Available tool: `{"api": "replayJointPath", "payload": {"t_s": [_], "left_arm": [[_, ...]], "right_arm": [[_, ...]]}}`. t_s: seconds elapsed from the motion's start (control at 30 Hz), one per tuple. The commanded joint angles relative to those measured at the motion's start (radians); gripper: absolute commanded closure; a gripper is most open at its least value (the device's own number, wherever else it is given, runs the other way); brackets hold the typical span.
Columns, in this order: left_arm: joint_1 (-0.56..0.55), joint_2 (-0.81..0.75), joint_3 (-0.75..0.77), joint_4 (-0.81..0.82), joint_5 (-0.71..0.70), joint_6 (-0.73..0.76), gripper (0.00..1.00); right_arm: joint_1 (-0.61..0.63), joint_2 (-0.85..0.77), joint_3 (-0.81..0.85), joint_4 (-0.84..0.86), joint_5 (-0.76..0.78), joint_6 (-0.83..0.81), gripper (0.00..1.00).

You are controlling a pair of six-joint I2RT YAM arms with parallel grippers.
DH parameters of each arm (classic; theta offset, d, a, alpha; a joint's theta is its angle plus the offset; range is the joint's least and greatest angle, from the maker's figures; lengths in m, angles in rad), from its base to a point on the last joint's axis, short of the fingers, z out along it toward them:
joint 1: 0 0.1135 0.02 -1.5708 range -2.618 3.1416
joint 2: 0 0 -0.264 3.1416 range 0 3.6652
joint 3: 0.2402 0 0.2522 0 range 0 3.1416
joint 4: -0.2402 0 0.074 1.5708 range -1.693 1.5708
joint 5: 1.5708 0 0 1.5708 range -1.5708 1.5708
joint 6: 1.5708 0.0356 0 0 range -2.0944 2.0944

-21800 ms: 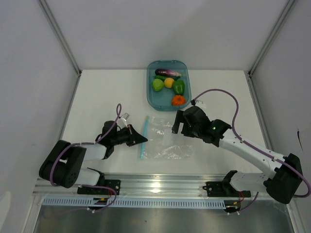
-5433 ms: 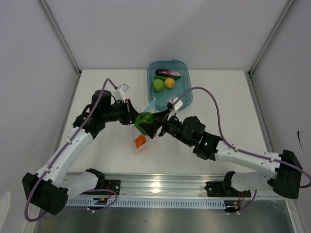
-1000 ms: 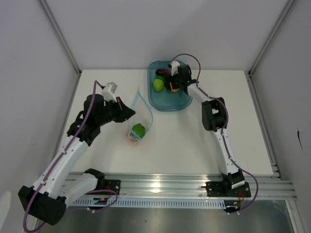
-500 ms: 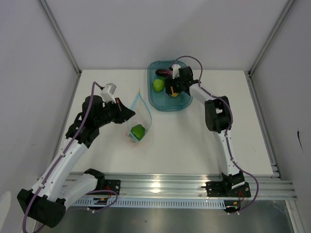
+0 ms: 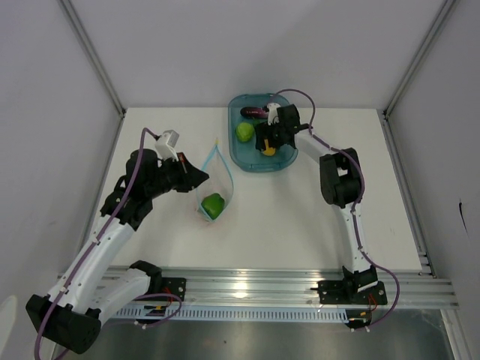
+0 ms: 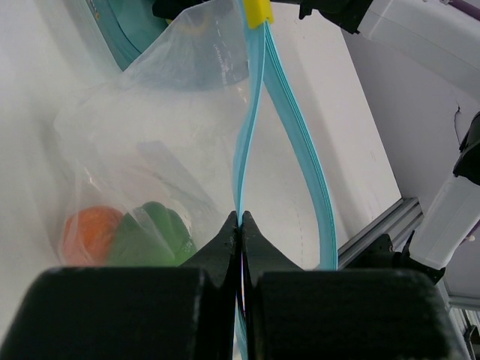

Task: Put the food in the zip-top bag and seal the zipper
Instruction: Pick up the fake vegetable from the bin.

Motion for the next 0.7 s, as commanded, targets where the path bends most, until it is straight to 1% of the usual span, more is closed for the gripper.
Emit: {"api": "replayJointPath", "payload": {"t_s": [0.0,0.03,0.13,0.17,0.23,0.57,0.63,0.67], "left_arm": [[-0.002,-0.02,-0.003,0.029,0.024,-0.014,0.99],[-0.002,-0.019,0.0,0.028,0.024,-0.016,0.99],[-0.002,-0.014,0.002,0.029,0.024,-0.019,0.99],[-0.002,-0.014,0.006,0.028,0.027,-0.019,0.99],[-0.002,-0.013,0.006,0.026,0.024,-0.018,0.99],[-0.002,-0.002,-0.001,0.033,0.024,-0.017,0.99],[-0.002,0.0,-0.003,0.037,0.025,-0.019,0.99],[-0.002,0.001,-0.003,0.039,0.027,-0.021,1.0]], "right_arm": [[0.006,0.014,0.121,-0.052,0.022,0.027,0.12],[0.006,0.03,0.189,-0.065,0.025,0.029,0.12],[-0.001,0.114,0.29,-0.105,0.019,0.021,0.12],[-0.001,0.134,0.354,-0.137,0.02,0.018,0.13],[-0.004,0.183,0.398,-0.152,0.02,0.007,0.14],[-0.008,0.22,0.401,-0.178,0.059,-0.069,0.21],[-0.008,0.231,0.41,-0.189,0.062,-0.08,0.24],[-0.008,0.232,0.415,-0.192,0.06,-0.085,0.28]]}}
